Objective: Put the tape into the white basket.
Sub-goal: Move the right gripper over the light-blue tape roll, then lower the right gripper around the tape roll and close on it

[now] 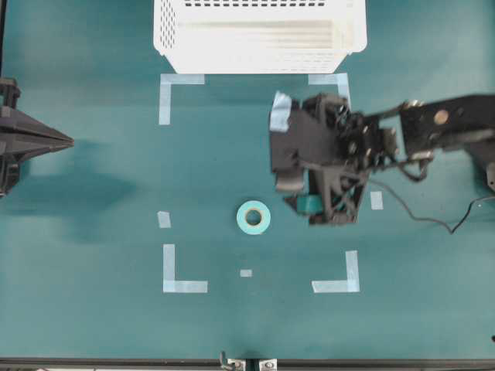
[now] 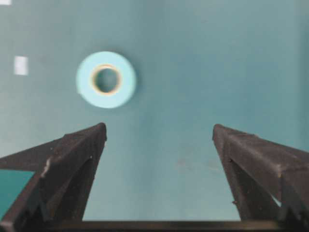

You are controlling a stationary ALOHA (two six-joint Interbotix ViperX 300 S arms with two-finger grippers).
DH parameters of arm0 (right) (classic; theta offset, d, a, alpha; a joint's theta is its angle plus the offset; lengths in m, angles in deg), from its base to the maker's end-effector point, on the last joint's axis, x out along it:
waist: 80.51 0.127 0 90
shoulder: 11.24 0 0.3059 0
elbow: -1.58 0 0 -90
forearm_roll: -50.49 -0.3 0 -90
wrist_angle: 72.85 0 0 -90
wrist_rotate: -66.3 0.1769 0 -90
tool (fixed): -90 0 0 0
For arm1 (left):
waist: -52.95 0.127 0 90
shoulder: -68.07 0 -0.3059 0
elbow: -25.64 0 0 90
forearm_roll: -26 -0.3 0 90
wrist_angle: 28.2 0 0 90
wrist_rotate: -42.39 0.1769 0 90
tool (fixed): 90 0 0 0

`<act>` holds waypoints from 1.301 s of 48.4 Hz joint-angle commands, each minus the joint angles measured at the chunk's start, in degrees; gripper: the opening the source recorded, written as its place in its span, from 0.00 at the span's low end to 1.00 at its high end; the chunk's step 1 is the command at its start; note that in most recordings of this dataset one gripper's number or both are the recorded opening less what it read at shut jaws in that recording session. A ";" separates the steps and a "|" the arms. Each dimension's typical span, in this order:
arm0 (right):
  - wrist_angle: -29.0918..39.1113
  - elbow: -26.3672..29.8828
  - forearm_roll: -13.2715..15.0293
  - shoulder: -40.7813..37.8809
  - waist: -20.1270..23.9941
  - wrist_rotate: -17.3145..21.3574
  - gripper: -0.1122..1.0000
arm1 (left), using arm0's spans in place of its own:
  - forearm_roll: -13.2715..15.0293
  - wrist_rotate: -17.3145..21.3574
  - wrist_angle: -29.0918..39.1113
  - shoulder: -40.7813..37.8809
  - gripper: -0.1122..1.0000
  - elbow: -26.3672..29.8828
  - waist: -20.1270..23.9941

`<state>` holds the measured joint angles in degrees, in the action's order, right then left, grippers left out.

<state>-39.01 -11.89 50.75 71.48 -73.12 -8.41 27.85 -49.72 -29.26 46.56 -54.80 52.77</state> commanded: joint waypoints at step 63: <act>-0.09 9.32 1.14 -14.68 4.92 6.77 0.99 | -0.18 0.09 1.05 1.67 0.00 0.97 0.00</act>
<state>-38.92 -4.50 51.90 56.54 -68.55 -1.55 27.76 -49.72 -27.94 48.67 -54.80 52.77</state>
